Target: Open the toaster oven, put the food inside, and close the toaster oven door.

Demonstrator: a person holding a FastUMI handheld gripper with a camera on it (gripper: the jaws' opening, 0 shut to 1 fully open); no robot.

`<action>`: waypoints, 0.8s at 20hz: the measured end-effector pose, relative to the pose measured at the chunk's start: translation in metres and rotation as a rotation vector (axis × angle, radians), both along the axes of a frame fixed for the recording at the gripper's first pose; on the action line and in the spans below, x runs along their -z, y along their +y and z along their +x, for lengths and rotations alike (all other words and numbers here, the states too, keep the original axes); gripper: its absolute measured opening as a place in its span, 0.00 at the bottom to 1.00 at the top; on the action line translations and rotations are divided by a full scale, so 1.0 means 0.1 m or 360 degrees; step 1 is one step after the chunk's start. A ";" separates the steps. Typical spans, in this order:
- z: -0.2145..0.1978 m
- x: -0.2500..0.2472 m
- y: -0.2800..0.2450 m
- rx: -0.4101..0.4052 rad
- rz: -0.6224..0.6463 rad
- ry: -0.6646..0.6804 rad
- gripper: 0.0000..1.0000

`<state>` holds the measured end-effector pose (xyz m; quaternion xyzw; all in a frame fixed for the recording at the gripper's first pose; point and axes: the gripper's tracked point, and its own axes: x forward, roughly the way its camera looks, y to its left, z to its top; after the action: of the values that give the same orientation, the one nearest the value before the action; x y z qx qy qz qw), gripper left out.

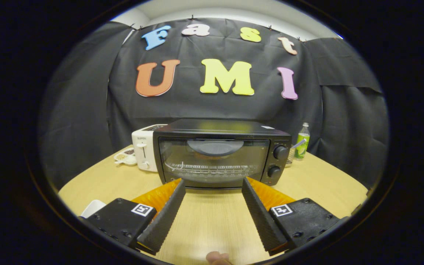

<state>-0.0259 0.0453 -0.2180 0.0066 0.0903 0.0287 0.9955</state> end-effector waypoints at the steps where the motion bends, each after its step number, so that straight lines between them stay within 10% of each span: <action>1: -0.04 -0.04 -0.03 0.0001 0.0014 0.0002 1.00; 16: -0.96 -1.84 -0.29 0.0096 0.0051 -0.0331 1.00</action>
<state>-0.1220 0.0168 -0.0345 0.0221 -0.0143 0.0007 0.9997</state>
